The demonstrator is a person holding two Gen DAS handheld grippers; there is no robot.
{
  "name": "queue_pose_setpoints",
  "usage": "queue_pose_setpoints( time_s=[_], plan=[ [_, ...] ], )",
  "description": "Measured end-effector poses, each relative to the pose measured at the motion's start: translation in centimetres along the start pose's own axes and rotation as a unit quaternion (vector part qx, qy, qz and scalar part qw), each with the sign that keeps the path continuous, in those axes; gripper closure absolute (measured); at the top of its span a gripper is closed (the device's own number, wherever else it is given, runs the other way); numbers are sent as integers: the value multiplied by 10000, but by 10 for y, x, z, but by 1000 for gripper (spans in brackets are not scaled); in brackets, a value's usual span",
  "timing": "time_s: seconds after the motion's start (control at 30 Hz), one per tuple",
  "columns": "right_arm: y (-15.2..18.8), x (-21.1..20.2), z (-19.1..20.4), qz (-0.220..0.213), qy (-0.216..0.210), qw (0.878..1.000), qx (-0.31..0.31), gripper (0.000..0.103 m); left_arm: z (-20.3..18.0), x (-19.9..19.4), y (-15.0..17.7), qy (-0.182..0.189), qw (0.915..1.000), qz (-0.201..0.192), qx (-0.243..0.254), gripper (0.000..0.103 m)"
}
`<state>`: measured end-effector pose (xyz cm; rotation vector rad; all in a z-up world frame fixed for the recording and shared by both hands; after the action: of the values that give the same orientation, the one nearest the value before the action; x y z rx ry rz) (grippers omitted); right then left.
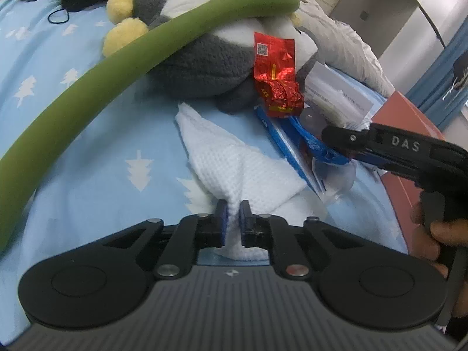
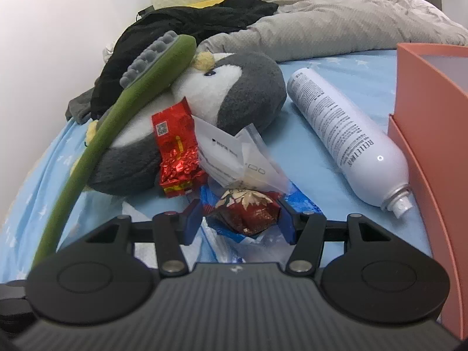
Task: Organize soft objects
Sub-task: 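Reach the left tool to the white tissue while the right tool reaches the wrapped candy, then close the left tool on the tissue while the right tool grasps the candy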
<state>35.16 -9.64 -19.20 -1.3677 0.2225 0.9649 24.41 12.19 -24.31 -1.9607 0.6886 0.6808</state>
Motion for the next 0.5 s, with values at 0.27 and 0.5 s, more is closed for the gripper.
queue_pose_setpoints(
  time_s=[0.27,0.5],
  plan=[
    [10,-30,5,-111,113,9998,-124,46,-10,-20,9,41,9999,-145,-34,95],
    [25,-63,3,-175,203,9995,-140,46,-22,-46,21,103,9996,-265,-12,95]
  ],
)
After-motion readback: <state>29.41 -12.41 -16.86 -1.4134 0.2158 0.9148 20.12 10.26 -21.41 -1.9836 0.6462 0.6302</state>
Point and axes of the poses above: each gripper's, at about its wrist camera, not at the fingertips, and x roughly the way its jaws point, z to its left, y to its underside, the point moved 2 cm from there along x, roughly the way its jaws point, and after that the axes turned 5 degrees about y, right-handed, at the moved point
